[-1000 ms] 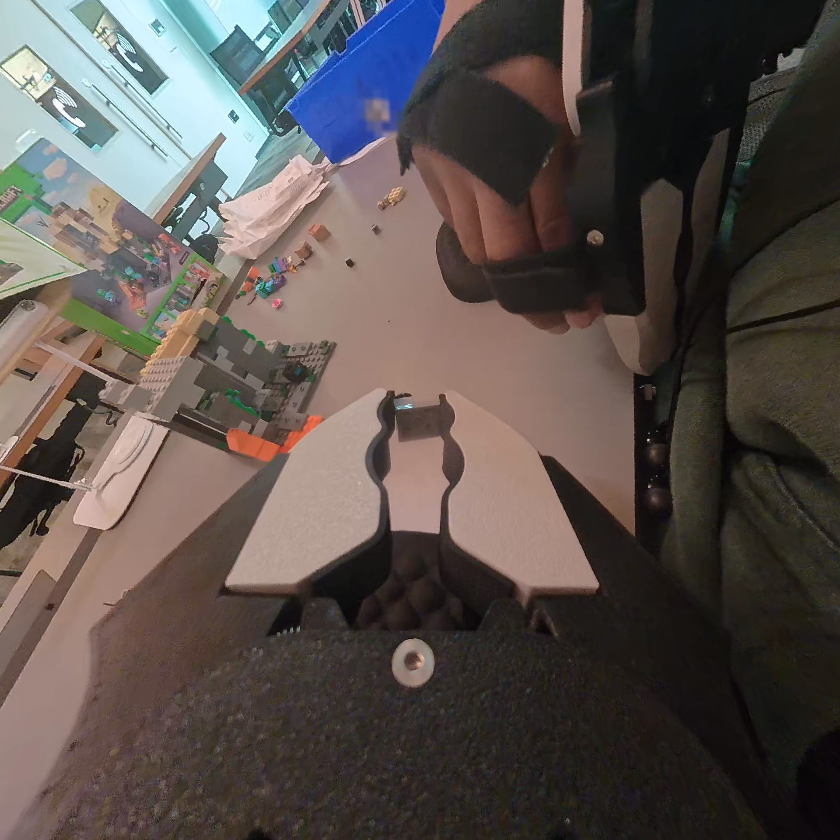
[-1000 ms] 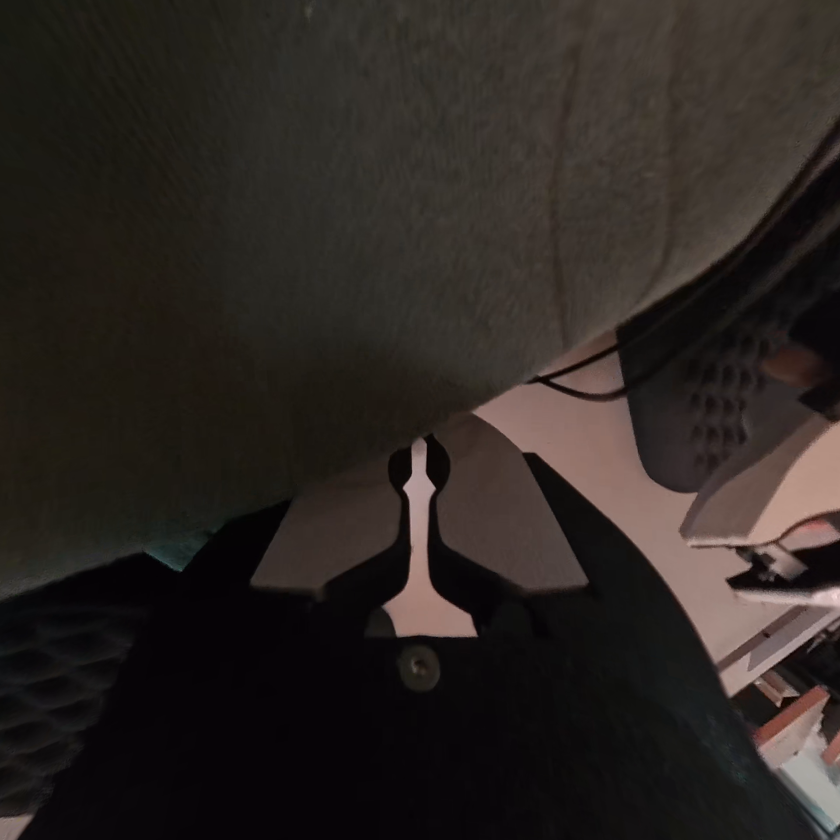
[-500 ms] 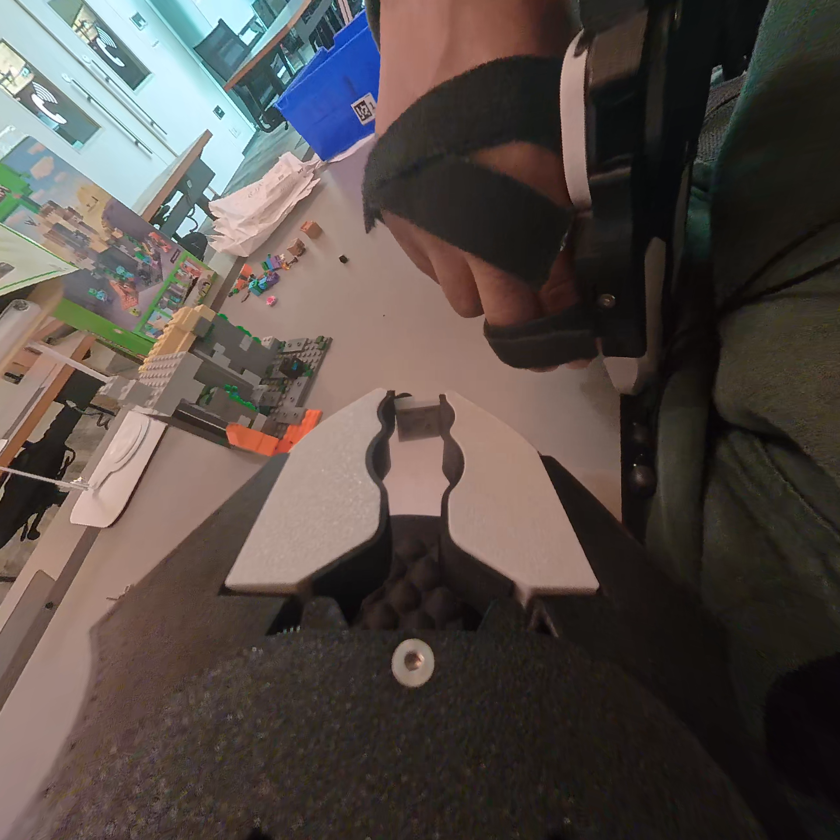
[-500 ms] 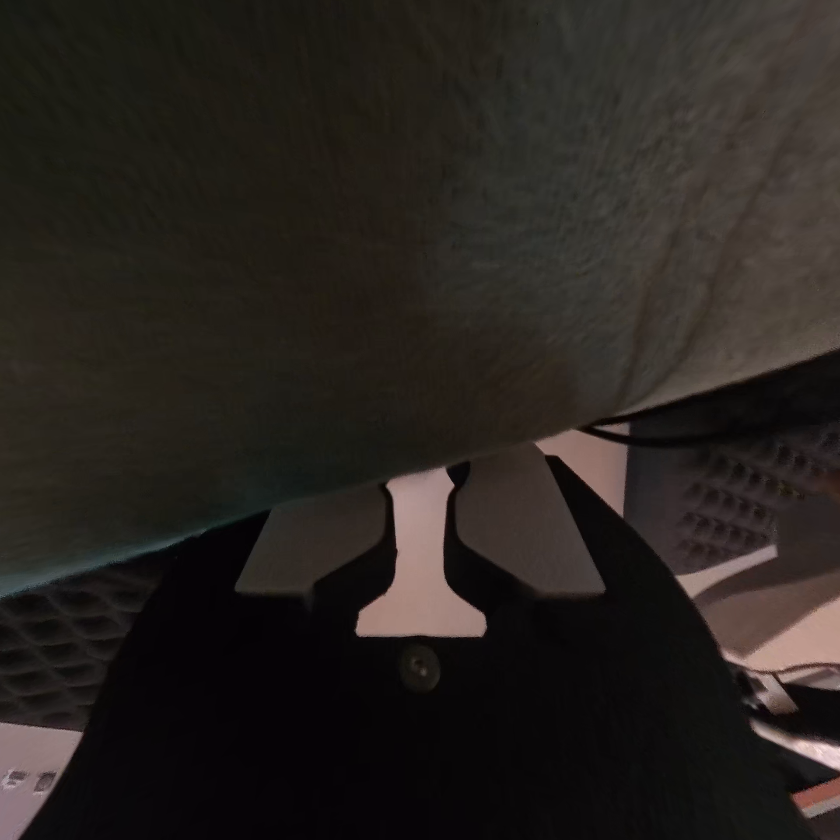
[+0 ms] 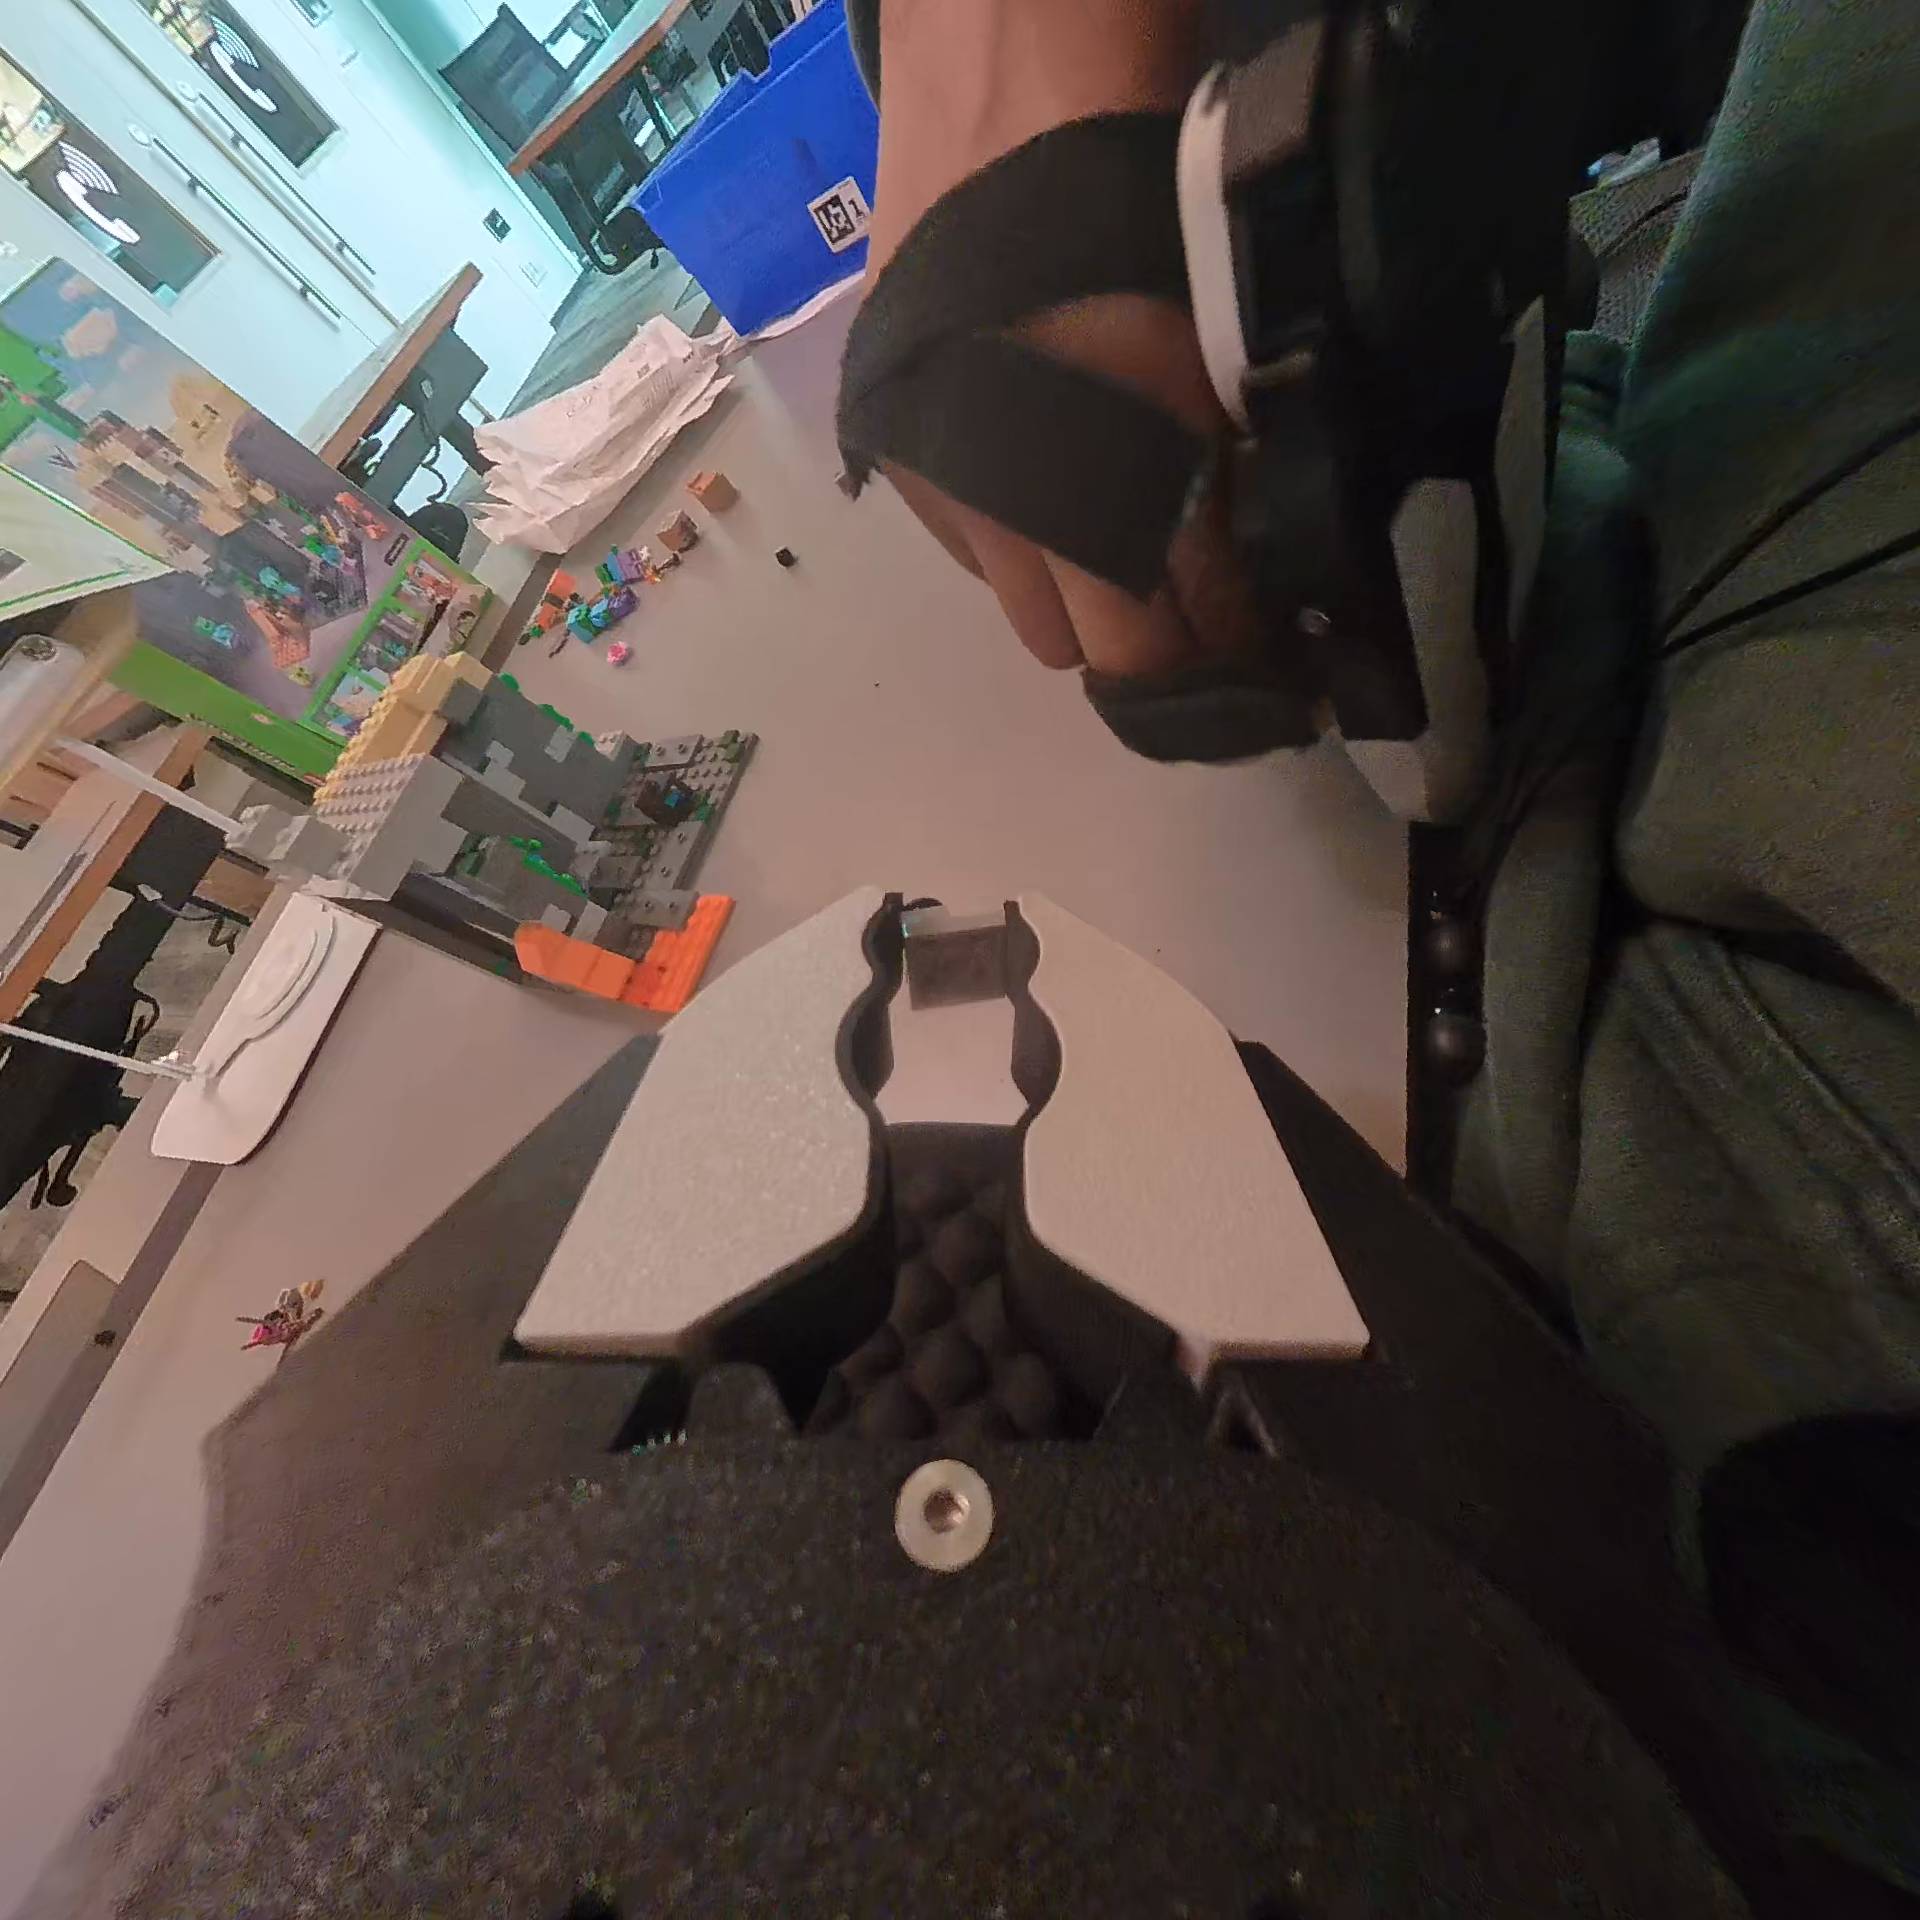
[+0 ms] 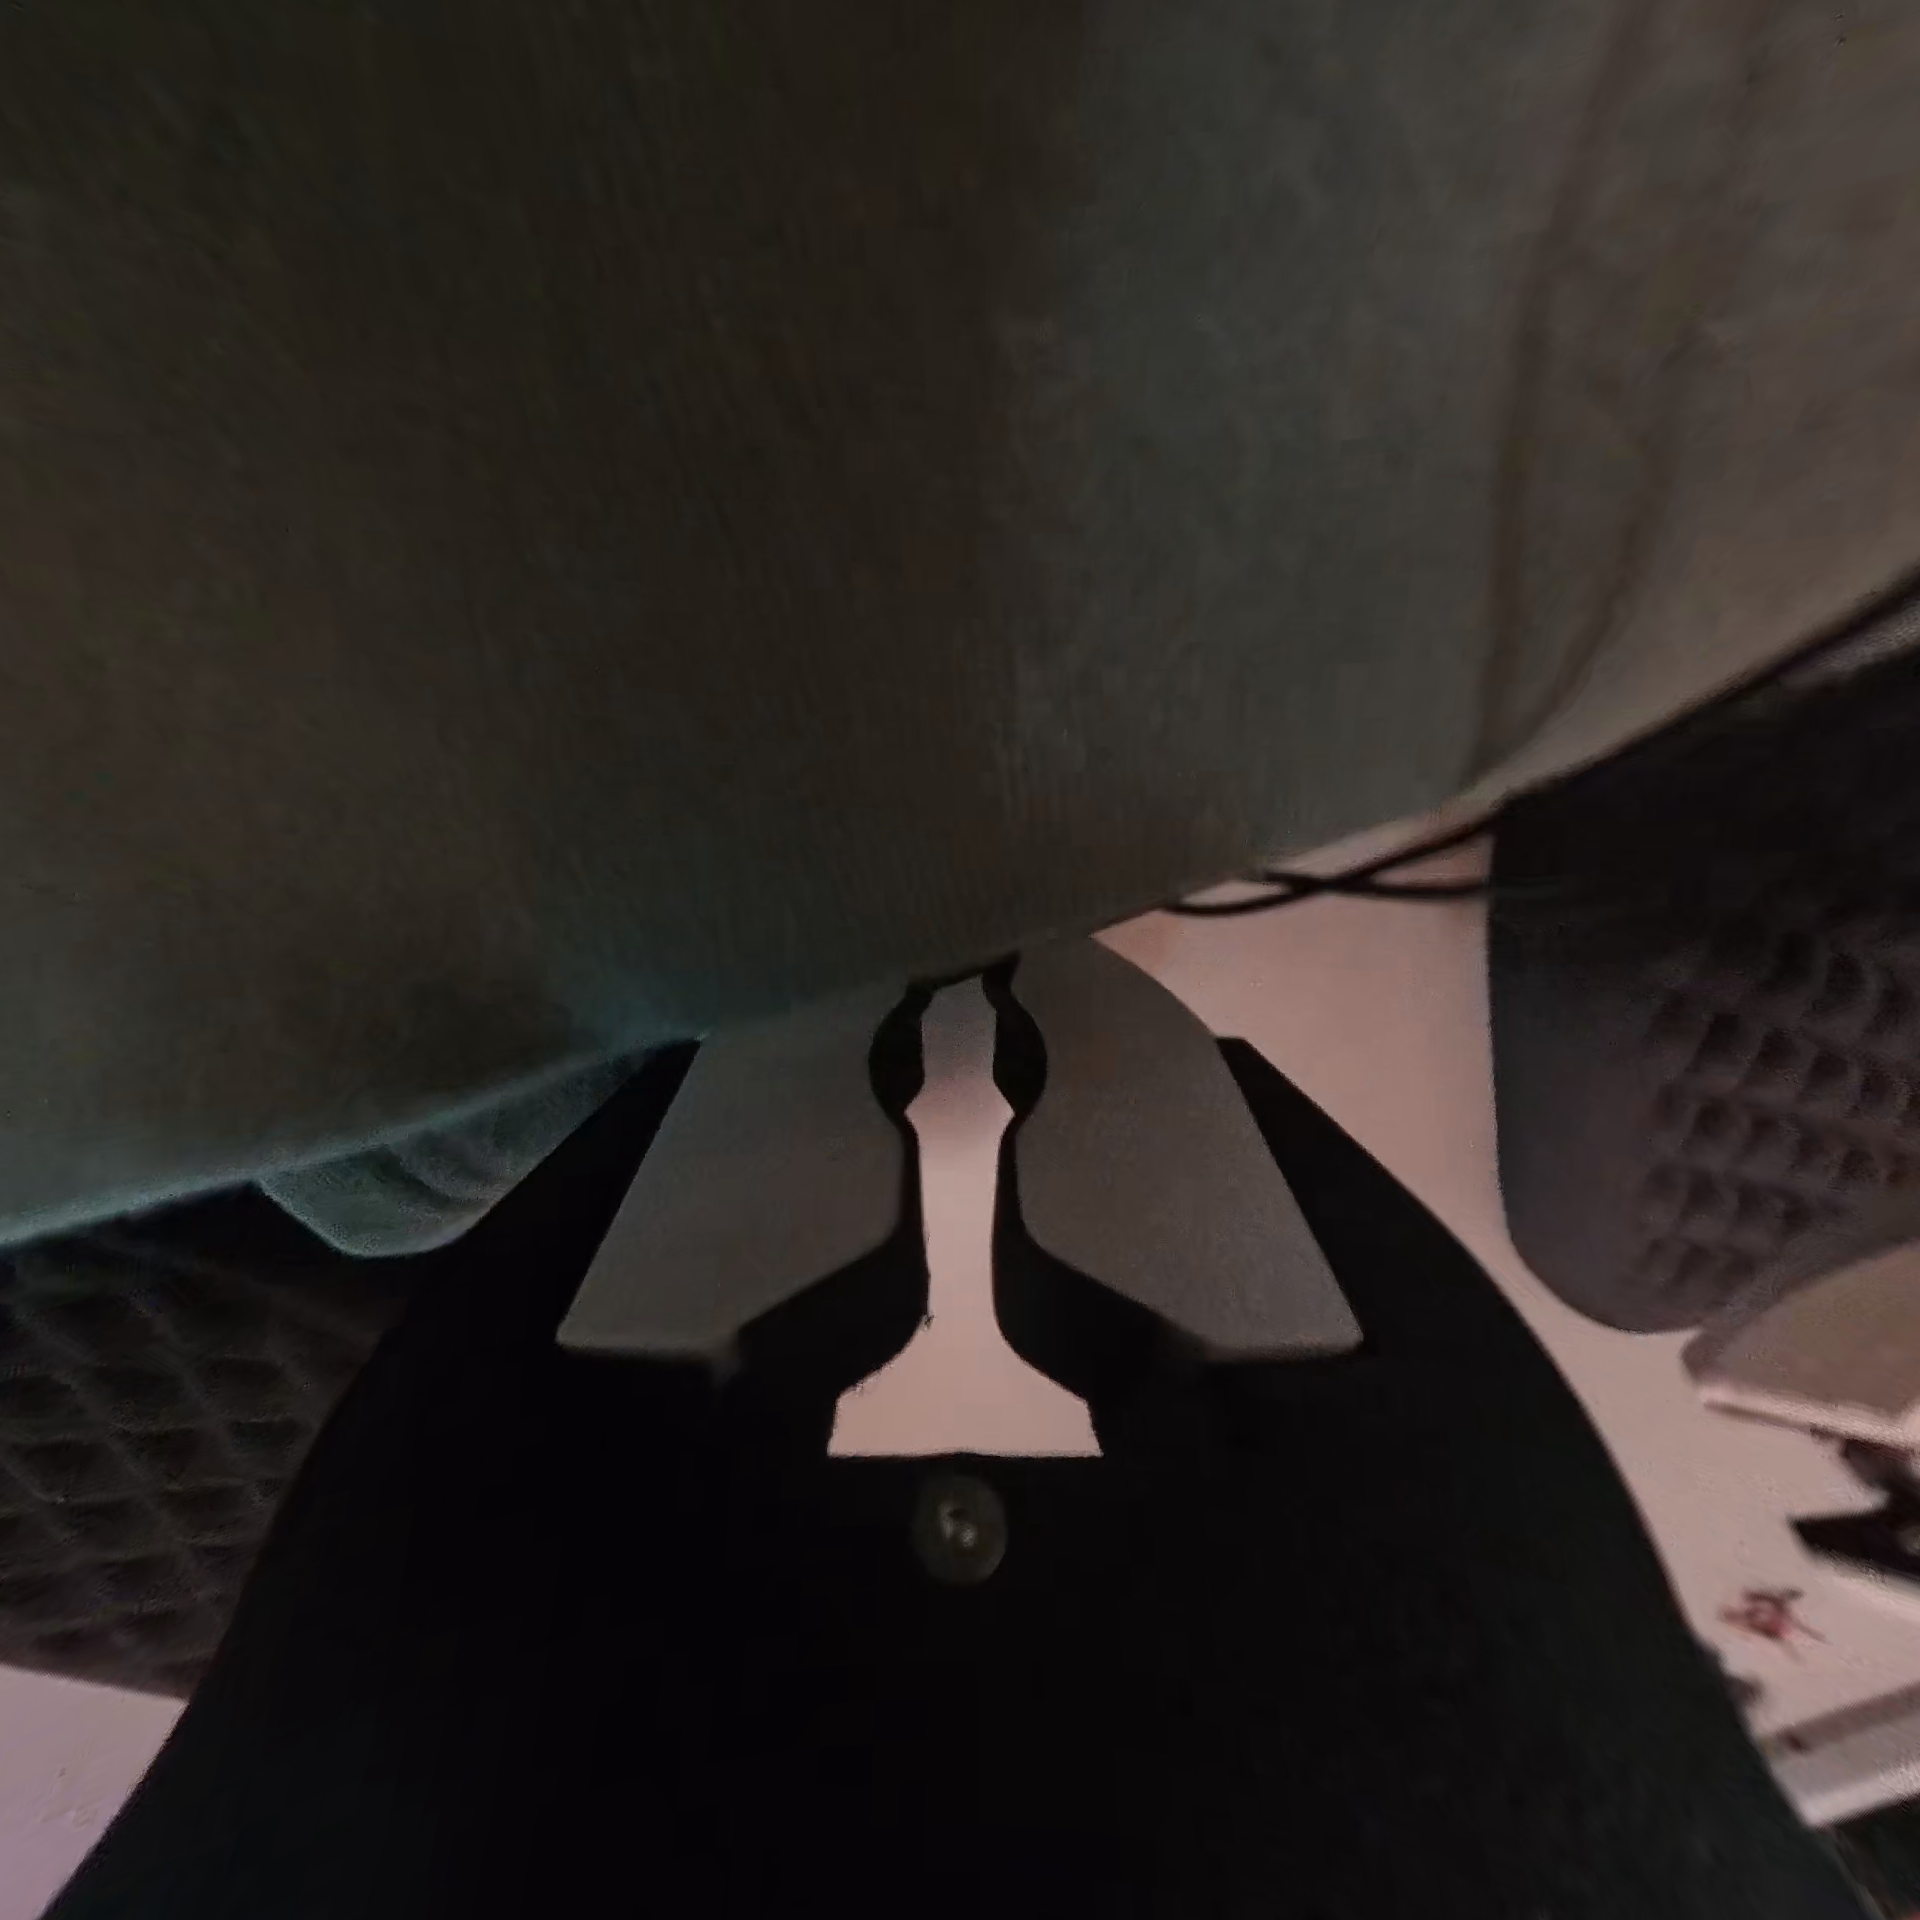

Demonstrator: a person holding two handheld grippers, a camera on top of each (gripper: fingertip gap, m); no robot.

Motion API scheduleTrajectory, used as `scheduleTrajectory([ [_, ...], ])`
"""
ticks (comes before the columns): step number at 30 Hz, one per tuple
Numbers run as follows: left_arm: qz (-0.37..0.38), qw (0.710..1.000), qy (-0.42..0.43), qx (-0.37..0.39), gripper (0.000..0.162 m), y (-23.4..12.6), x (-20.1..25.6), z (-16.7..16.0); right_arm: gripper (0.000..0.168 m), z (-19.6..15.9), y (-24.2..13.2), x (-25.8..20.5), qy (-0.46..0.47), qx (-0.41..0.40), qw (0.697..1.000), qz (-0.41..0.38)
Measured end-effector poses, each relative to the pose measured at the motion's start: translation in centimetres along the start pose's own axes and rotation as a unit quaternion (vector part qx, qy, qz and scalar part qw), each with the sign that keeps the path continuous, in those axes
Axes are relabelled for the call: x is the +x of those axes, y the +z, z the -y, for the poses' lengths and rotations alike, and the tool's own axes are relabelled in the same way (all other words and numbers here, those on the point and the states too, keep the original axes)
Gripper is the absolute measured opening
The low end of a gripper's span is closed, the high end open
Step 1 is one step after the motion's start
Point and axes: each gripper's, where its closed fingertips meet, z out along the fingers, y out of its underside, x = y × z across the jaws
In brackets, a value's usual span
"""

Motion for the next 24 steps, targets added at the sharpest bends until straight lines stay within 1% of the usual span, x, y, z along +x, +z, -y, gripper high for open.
scheduleTrajectory([
  [4,0.000,1.000,-0.001,0.000,0.018,0.1,0.0,0.0,0.008,0.0,-1.1,0.2,0.065,0.048,0.996,-0.028],
  [7,0.000,1.000,-0.002,-0.001,0.018,0.3,0.0,-0.1,0.008,-0.5,-2.4,0.9,0.117,0.075,0.988,-0.069],
  [10,-0.003,1.000,-0.004,0.000,0.018,0.5,0.1,-0.1,0.008,-2.2,-3.9,2.0,0.185,0.091,0.970,-0.126],
  [13,-0.005,1.000,-0.006,-0.001,0.018,0.7,0.2,-0.3,0.008,-4.5,-5.4,3.1,0.265,0.102,0.940,-0.192],
  [16,-0.003,1.000,-0.009,0.002,0.018,0.9,0.1,-0.3,0.008,-7.4,-6.6,3.8,0.352,0.106,0.894,-0.255],
  [18,0.004,1.000,-0.013,0.007,0.018,1.0,0.0,-0.2,0.008,-9.8,-7.4,4.0,0.412,0.103,0.856,-0.295],
  [20,0.010,1.000,-0.018,0.014,0.018,1.0,-0.2,-0.1,0.008,-12.3,-8.2,3.8,0.473,0.107,0.809,-0.331],
  [24,0.015,0.999,-0.028,0.020,0.018,1.2,-0.5,-0.1,0.008,-17.3,-9.4,2.7,0.586,0.121,0.707,-0.377],
])
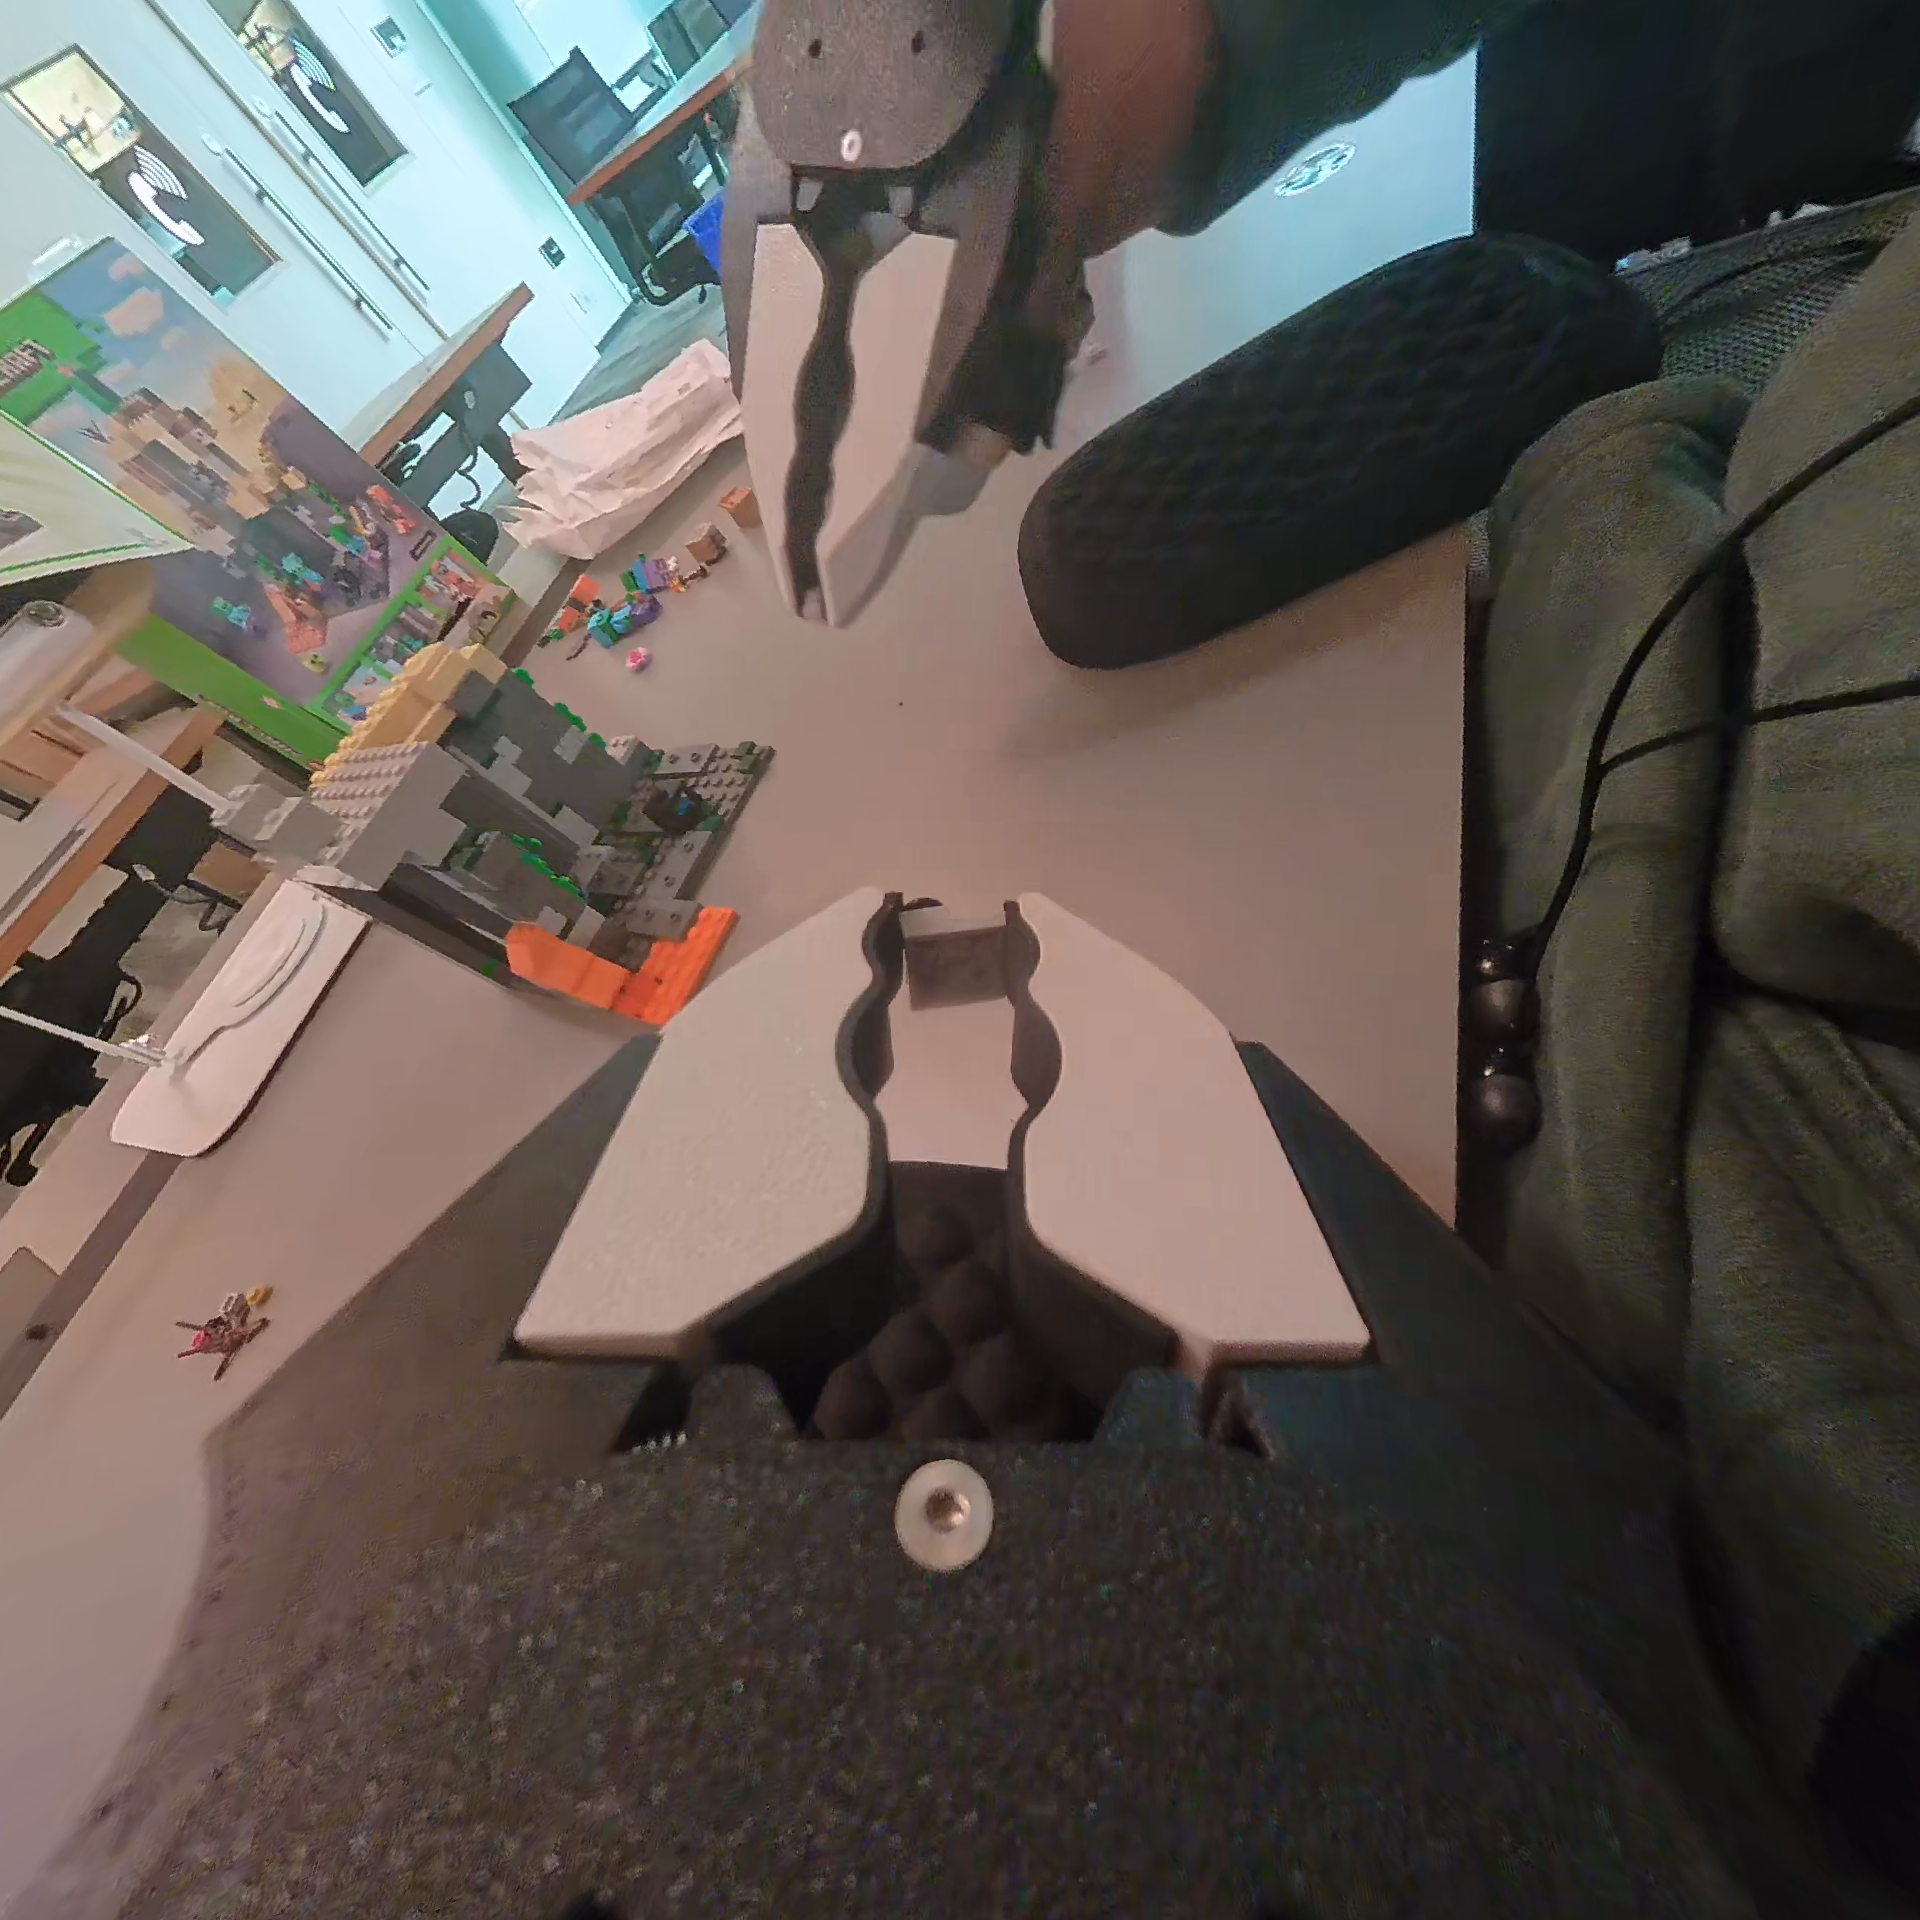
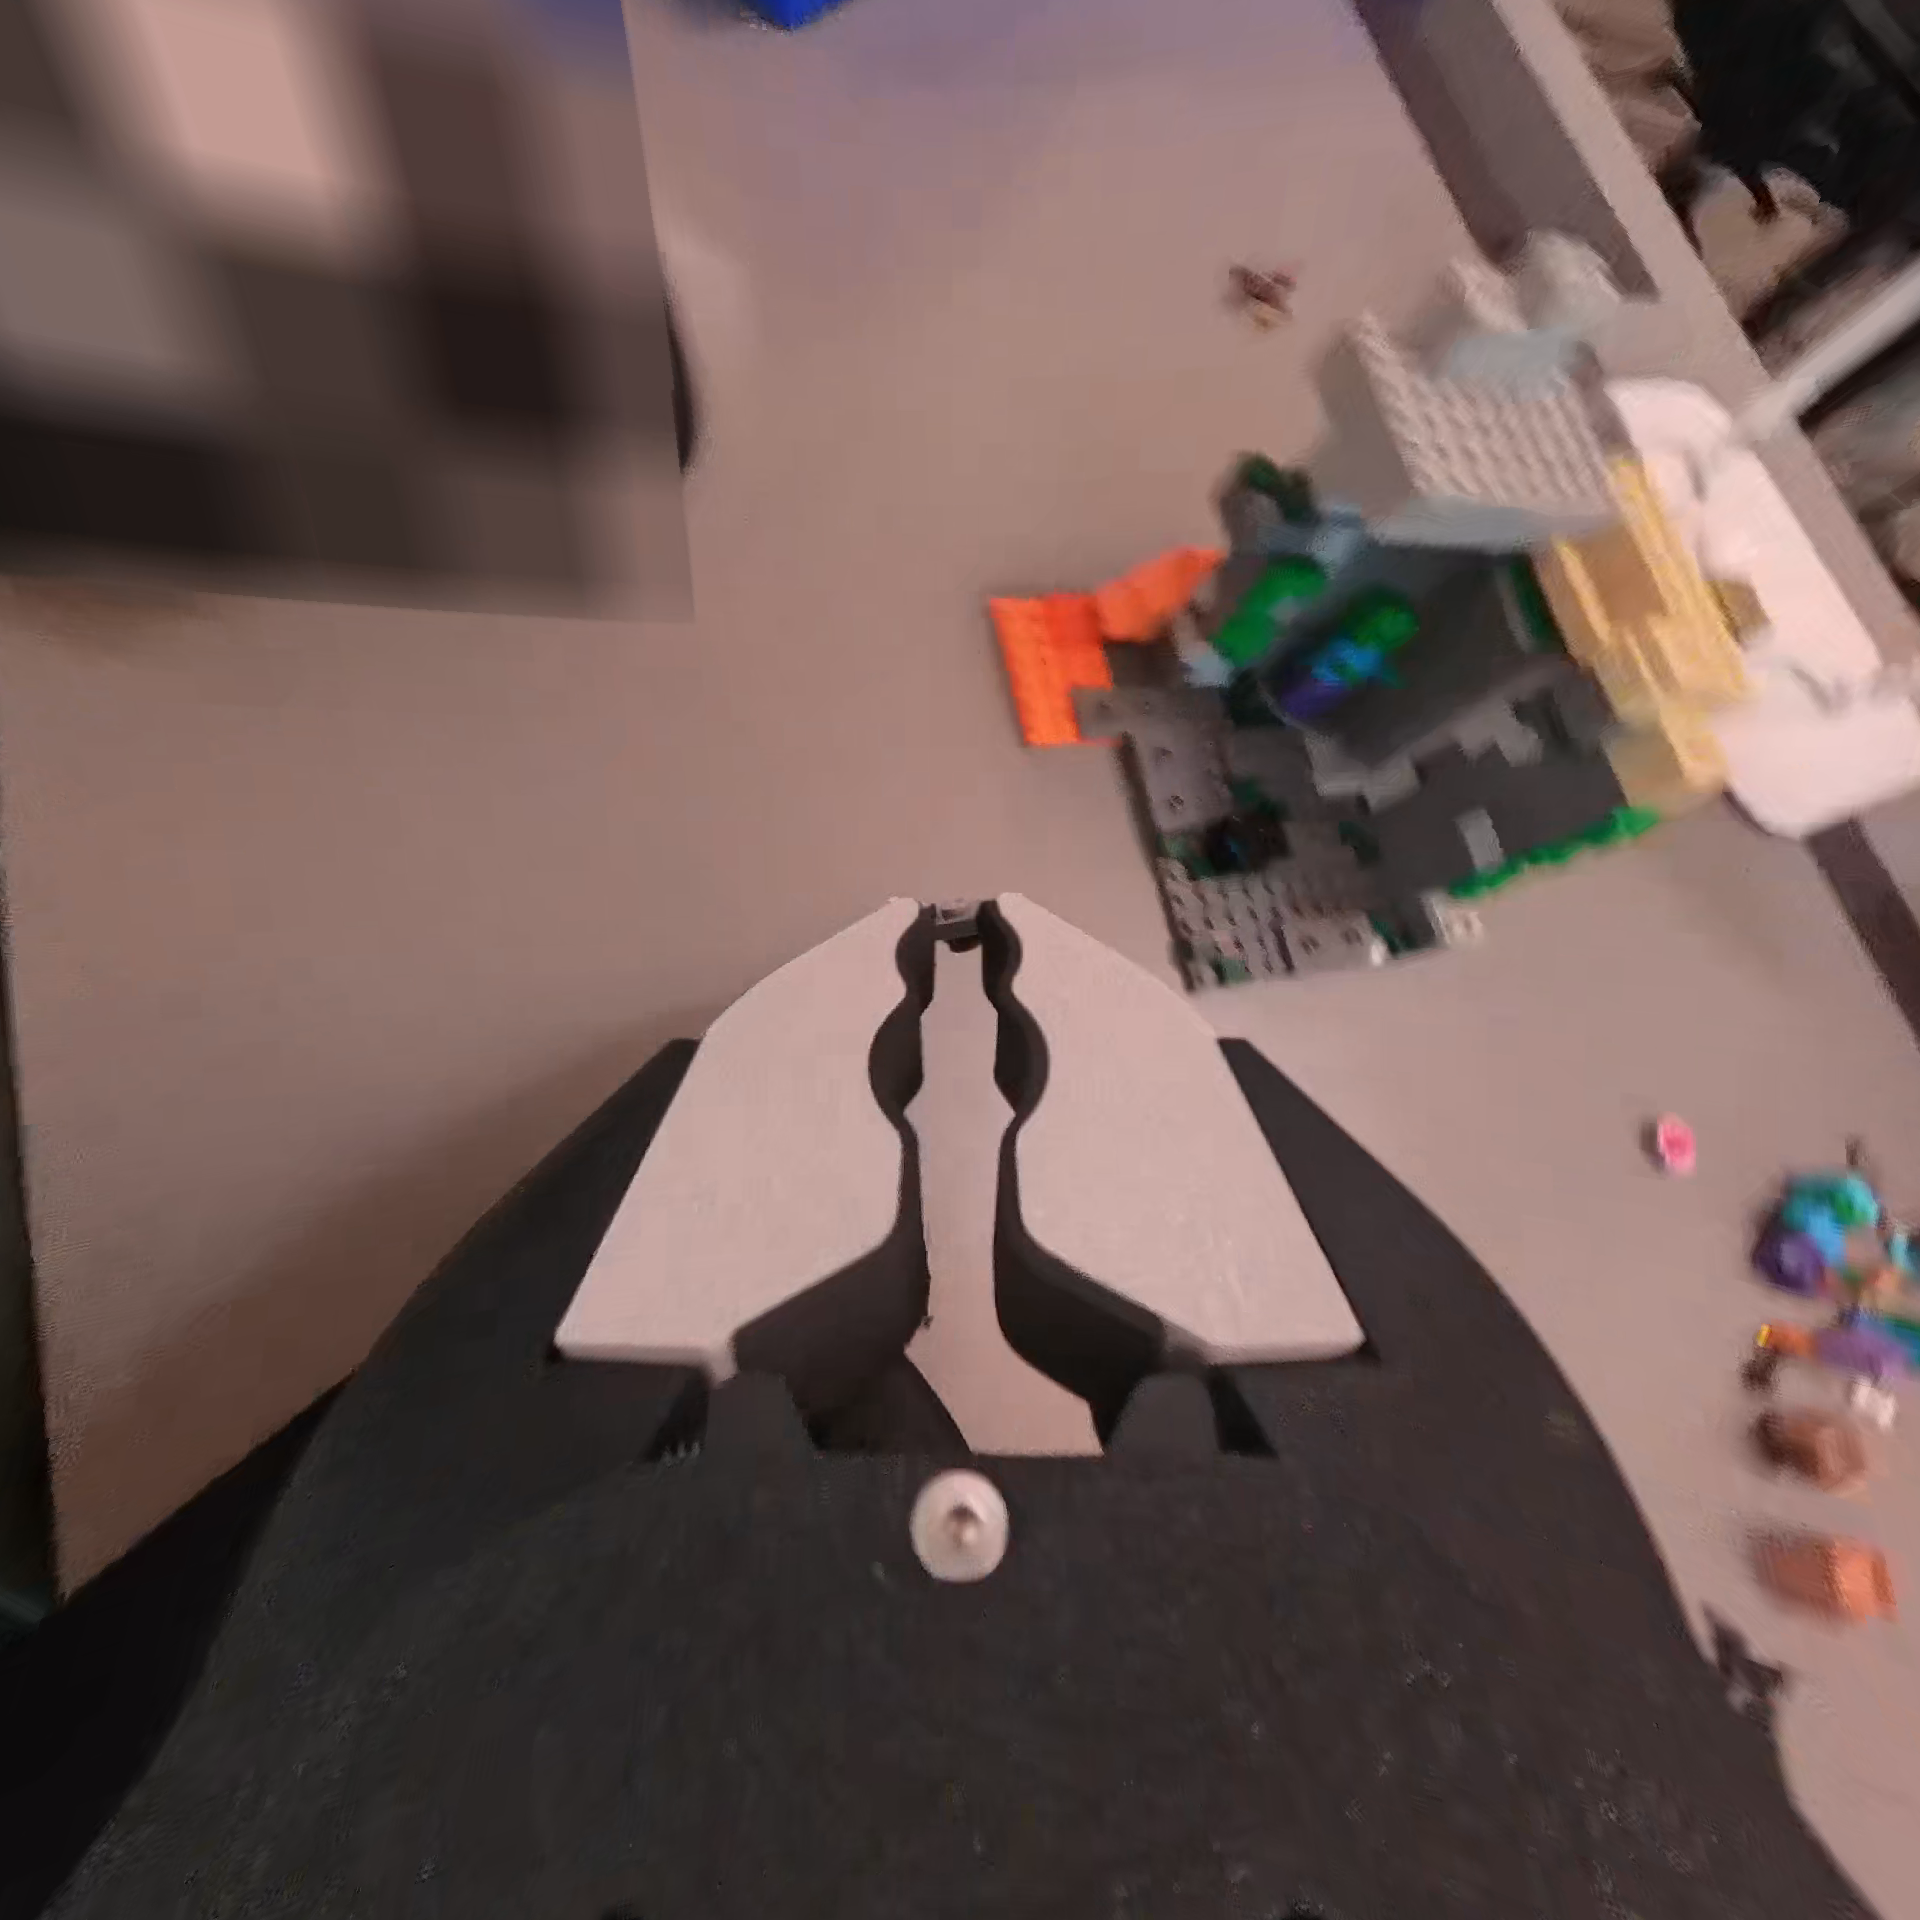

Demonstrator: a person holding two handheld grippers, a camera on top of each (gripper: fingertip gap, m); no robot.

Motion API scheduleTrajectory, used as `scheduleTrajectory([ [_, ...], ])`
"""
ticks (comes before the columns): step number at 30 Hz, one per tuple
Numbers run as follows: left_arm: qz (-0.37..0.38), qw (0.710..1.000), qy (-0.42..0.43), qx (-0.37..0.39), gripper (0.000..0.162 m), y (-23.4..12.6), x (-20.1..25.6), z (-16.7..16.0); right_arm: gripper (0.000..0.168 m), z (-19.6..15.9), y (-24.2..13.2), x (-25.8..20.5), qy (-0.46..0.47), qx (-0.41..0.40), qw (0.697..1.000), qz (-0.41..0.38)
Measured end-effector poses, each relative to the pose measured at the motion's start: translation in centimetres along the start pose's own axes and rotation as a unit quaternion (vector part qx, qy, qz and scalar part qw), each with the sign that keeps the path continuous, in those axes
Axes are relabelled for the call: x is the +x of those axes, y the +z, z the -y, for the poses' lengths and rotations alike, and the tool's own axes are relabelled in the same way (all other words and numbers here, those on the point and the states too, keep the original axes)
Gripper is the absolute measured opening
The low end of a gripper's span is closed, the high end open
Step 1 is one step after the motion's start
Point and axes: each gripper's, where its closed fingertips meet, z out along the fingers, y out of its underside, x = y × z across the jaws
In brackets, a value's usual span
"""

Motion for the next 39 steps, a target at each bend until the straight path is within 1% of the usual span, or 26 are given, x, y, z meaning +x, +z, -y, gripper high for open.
scheduleTrajectory([
  [2,0.003,1.000,0.000,0.000,0.018,0.1,-0.1,-0.1,0.008,-0.9,-0.3,2.2,0.063,0.008,0.997,-0.032],
  [4,0.003,1.000,0.000,-0.001,0.018,0.2,-0.1,-0.1,0.008,-2.0,-0.5,4.1,0.107,0.007,0.993,-0.058],
  [10,0.006,1.000,-0.001,-0.002,0.018,0.3,-0.1,-0.2,0.009,-6.6,-1.4,7.7,0.167,-0.033,0.978,-0.122],
  [13,0.005,1.000,-0.003,-0.001,0.018,0.3,-0.2,-0.2,0.023,-8.2,-2.5,8.7,0.180,-0.043,0.972,-0.146],
  [17,0.006,1.000,-0.004,0.000,0.018,0.4,-0.3,-0.2,0.035,-9.1,-4.0,9.2,0.197,-0.035,0.967,-0.160],
  [20,0.008,1.000,-0.004,0.004,0.018,0.6,-0.4,0.0,0.035,-8.2,-4.8,8.7,0.210,-0.002,0.967,-0.147],
  [23,0.014,1.000,-0.003,0.013,0.018,0.8,-0.7,0.5,0.031,-5.4,-4.9,6.9,0.211,0.049,0.971,-0.100],
  [25,0.019,1.000,-0.003,0.024,0.018,1.0,-1.0,1.1,0.029,-2.8,-4.7,4.9,0.221,0.091,0.970,-0.047],
  [27,0.028,0.999,0.001,0.041,0.018,1.2,-1.2,2.0,0.028,0.0,-4.4,2.6,0.243,0.133,0.961,0.018],
  [30,0.041,0.997,0.011,0.065,0.018,1.5,-1.6,3.3,0.027,4.3,-3.8,-1.5,0.275,0.189,0.933,0.134],
  [32,0.053,0.995,0.016,0.082,0.018,1.4,-2.0,4.2,0.027,6.5,-3.3,-3.9,0.289,0.209,0.912,0.202],
  [36,0.068,0.990,0.022,0.122,0.018,0.9,-2.5,5.7,0.027,8.9,-2.4,-7.1,0.322,0.223,0.868,0.305],
  [39,0.069,0.987,0.022,0.144,0.018,0.6,-2.5,6.3,0.026,10.1,-2.3,-8.7,0.356,0.230,0.821,0.382],
])
